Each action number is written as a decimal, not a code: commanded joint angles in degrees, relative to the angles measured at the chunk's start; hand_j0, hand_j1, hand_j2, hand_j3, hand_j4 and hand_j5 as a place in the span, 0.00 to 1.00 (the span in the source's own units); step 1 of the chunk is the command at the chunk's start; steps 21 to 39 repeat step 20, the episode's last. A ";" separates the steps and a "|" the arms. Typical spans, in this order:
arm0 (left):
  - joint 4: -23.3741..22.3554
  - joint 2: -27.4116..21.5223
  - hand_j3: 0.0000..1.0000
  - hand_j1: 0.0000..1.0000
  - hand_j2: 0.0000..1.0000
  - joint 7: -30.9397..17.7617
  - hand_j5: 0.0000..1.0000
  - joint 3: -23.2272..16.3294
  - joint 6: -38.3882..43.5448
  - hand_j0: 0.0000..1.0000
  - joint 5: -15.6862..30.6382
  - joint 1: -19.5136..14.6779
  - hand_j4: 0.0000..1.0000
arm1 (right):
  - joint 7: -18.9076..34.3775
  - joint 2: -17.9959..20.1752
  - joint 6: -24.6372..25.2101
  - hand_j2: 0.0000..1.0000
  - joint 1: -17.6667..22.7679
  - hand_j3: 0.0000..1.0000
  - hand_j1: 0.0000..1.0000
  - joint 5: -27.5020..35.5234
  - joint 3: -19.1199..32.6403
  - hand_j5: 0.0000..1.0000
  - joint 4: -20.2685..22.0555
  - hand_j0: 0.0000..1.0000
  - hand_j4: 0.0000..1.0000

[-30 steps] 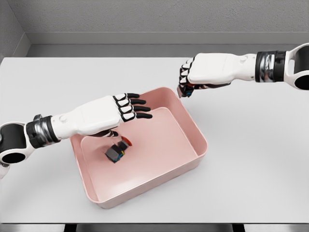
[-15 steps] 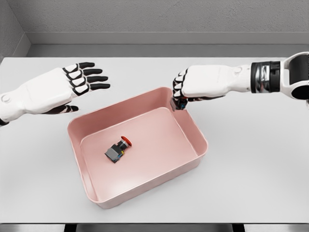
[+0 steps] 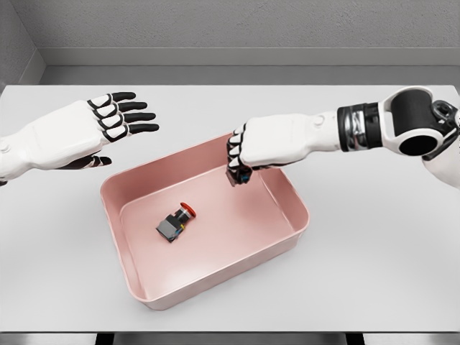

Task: Put the industrial switch in the basket with both arms

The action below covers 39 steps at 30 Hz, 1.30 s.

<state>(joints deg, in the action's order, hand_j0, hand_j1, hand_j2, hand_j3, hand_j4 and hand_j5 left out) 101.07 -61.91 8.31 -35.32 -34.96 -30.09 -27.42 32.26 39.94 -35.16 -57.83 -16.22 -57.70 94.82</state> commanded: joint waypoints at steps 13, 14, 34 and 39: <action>0.00 -0.67 1.00 1.00 1.00 0.04 1.00 -0.19 -0.04 1.00 -4.45 0.53 1.00 | -0.26 4.00 0.16 1.00 -0.09 1.00 1.00 0.40 3.12 1.00 -0.16 1.00 1.00; 0.00 -0.67 1.00 1.00 1.00 0.04 1.00 -0.19 -0.04 1.00 -4.45 0.53 1.00 | -0.26 6.91 0.16 1.00 1.58 1.00 1.00 0.40 5.58 1.00 -0.34 1.00 1.00; 0.00 -0.58 1.00 1.00 1.00 0.13 1.00 -0.19 -0.04 1.00 -4.36 0.53 1.00 | -0.26 12.27 0.16 1.00 6.86 1.00 1.00 1.37 12.35 1.00 -1.04 1.00 1.00; 0.00 -0.58 1.00 1.00 1.00 0.13 1.00 -0.19 -0.04 1.00 -4.36 0.53 1.00 | -0.26 12.27 0.16 1.00 6.86 1.00 1.00 1.37 12.35 1.00 -1.04 1.00 1.00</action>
